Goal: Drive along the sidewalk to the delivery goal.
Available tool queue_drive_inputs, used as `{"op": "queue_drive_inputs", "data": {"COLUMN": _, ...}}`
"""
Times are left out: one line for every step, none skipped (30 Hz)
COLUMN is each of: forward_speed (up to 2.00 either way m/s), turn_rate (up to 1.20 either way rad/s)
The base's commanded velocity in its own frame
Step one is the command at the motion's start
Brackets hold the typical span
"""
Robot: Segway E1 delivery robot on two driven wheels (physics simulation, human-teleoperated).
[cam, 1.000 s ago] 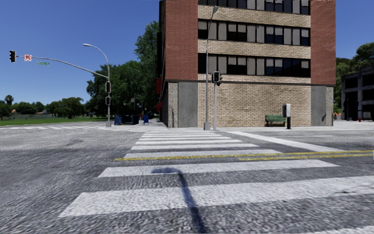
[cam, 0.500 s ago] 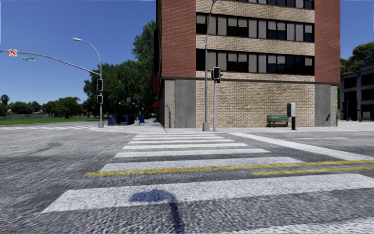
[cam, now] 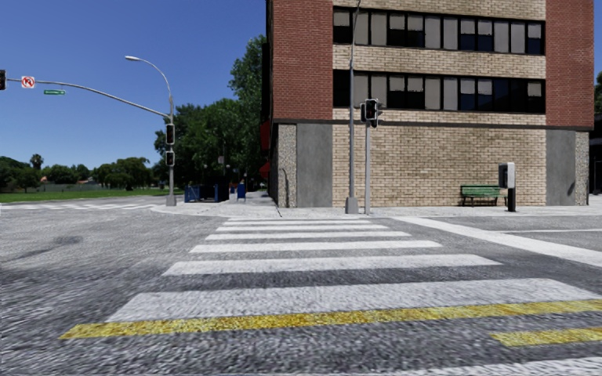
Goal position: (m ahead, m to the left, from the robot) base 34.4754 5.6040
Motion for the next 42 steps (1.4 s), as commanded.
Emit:
{"op": "queue_drive_inputs", "data": {"forward_speed": 2.0, "turn_rate": 0.37}}
{"op": "queue_drive_inputs", "data": {"forward_speed": 2.0, "turn_rate": 0.37}}
{"op": "queue_drive_inputs", "data": {"forward_speed": 2.0, "turn_rate": 0.37}}
{"op": "queue_drive_inputs", "data": {"forward_speed": 2.0, "turn_rate": 0.37}}
{"op": "queue_drive_inputs", "data": {"forward_speed": 2.0, "turn_rate": 0.37}}
{"op": "queue_drive_inputs", "data": {"forward_speed": 2.0, "turn_rate": 0.34}}
{"op": "queue_drive_inputs", "data": {"forward_speed": 2.0, "turn_rate": 0.16}}
{"op": "queue_drive_inputs", "data": {"forward_speed": 2.0, "turn_rate": 0.16}}
{"op": "queue_drive_inputs", "data": {"forward_speed": 2.0, "turn_rate": 0.06}}
{"op": "queue_drive_inputs", "data": {"forward_speed": 2.0, "turn_rate": 0.0}}
{"op": "queue_drive_inputs", "data": {"forward_speed": 2.0, "turn_rate": 0.0}}
{"op": "queue_drive_inputs", "data": {"forward_speed": 2.0, "turn_rate": 0.0}}
{"op": "queue_drive_inputs", "data": {"forward_speed": 2.0, "turn_rate": 0.0}}
{"op": "queue_drive_inputs", "data": {"forward_speed": 2.0, "turn_rate": 0.0}}
{"op": "queue_drive_inputs", "data": {"forward_speed": 2.0, "turn_rate": 0.0}}
{"op": "queue_drive_inputs", "data": {"forward_speed": 2.0, "turn_rate": 0.0}}
{"op": "queue_drive_inputs", "data": {"forward_speed": 2.0, "turn_rate": 0.0}}
{"op": "queue_drive_inputs", "data": {"forward_speed": 2.0, "turn_rate": 0.0}}
{"op": "queue_drive_inputs", "data": {"forward_speed": 2.0, "turn_rate": 0.0}}
{"op": "queue_drive_inputs", "data": {"forward_speed": 2.0, "turn_rate": 0.0}}
{"op": "queue_drive_inputs", "data": {"forward_speed": 2.0, "turn_rate": 0.0}}
{"op": "queue_drive_inputs", "data": {"forward_speed": 2.0, "turn_rate": 0.0}}
{"op": "queue_drive_inputs", "data": {"forward_speed": 2.0, "turn_rate": 0.0}}
{"op": "queue_drive_inputs", "data": {"forward_speed": 2.0, "turn_rate": 0.0}}
{"op": "queue_drive_inputs", "data": {"forward_speed": 2.0, "turn_rate": 0.0}}
{"op": "queue_drive_inputs", "data": {"forward_speed": 2.0, "turn_rate": 0.12}}
{"op": "queue_drive_inputs", "data": {"forward_speed": 2.0, "turn_rate": 0.12}}
{"op": "queue_drive_inputs", "data": {"forward_speed": 2.0, "turn_rate": 0.2}}
{"op": "queue_drive_inputs", "data": {"forward_speed": 2.0, "turn_rate": 0.22}}
{"op": "queue_drive_inputs", "data": {"forward_speed": 2.0, "turn_rate": 0.22}}
{"op": "queue_drive_inputs", "data": {"forward_speed": 2.0, "turn_rate": 0.22}}
{"op": "queue_drive_inputs", "data": {"forward_speed": 2.0, "turn_rate": 0.22}}
{"op": "queue_drive_inputs", "data": {"forward_speed": 2.0, "turn_rate": 0.22}}
{"op": "queue_drive_inputs", "data": {"forward_speed": 2.0, "turn_rate": 0.22}}
{"op": "queue_drive_inputs", "data": {"forward_speed": 2.0, "turn_rate": 0.22}}
{"op": "queue_drive_inputs", "data": {"forward_speed": 2.0, "turn_rate": 0.22}}
{"op": "queue_drive_inputs", "data": {"forward_speed": 2.0, "turn_rate": 0.22}}
{"op": "queue_drive_inputs", "data": {"forward_speed": 2.0, "turn_rate": 0.22}}
{"op": "queue_drive_inputs", "data": {"forward_speed": 2.0, "turn_rate": 0.22}}
{"op": "queue_drive_inputs", "data": {"forward_speed": 2.0, "turn_rate": 0.22}}
{"op": "queue_drive_inputs", "data": {"forward_speed": 2.0, "turn_rate": 0.22}}
{"op": "queue_drive_inputs", "data": {"forward_speed": 2.0, "turn_rate": 0.22}}
